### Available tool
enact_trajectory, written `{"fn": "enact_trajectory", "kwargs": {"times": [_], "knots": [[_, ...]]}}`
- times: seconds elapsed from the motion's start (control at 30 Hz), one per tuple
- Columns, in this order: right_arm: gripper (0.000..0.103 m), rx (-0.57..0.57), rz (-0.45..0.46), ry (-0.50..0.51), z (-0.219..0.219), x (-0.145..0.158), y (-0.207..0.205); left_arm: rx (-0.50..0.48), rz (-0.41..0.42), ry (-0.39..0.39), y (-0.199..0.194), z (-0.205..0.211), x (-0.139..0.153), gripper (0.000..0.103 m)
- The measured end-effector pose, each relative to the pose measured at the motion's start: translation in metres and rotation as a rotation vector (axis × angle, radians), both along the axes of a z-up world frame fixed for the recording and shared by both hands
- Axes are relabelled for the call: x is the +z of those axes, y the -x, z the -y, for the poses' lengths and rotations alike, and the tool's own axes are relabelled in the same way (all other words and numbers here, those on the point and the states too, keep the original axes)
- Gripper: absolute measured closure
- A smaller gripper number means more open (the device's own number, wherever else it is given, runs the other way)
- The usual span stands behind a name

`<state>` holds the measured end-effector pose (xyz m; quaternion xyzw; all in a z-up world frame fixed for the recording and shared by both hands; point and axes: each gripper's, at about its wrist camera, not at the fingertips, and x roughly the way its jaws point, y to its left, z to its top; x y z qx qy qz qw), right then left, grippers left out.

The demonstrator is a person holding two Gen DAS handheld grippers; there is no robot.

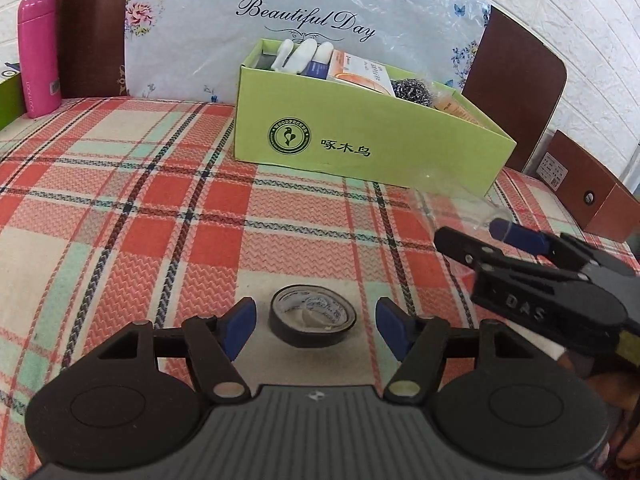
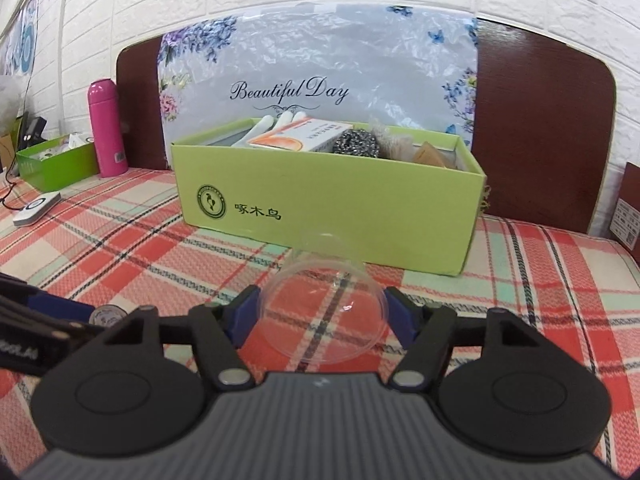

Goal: Organize objects
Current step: 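Grasp the black tape roll with the left tool while the right tool grasps the clear cup, then lower the tape roll and clear cup into the lime-green box, open both tools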

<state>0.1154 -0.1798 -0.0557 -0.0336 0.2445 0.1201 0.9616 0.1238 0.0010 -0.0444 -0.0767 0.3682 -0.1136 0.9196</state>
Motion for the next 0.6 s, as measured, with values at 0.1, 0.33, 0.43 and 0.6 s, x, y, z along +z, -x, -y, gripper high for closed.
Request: {"fn": "enact_trajectory", "kwargs": {"times": [0.1,0.33,0.43,0.6], "knots": [[0.036,-0.009,0.008,-0.021,0.002,0.004,0.014,0.005,0.008,-0.013,-0.003,0.005,-0.002,0.034],[0.036,-0.014,0.029,-0.046,0.005,0.01,0.046,-0.027,0.028,-0.038,0.005,0.007,-0.002,0.054],[0.036,-0.012,0.032,-0.052,0.006,0.013,0.053,-0.031,0.022,-0.026,0.011,0.005,0.0,0.054],[0.036,-0.01,0.049,-0.061,0.008,0.021,0.062,-0.038,0.039,0.005,0.023,0.002,0.013,0.054]]}}
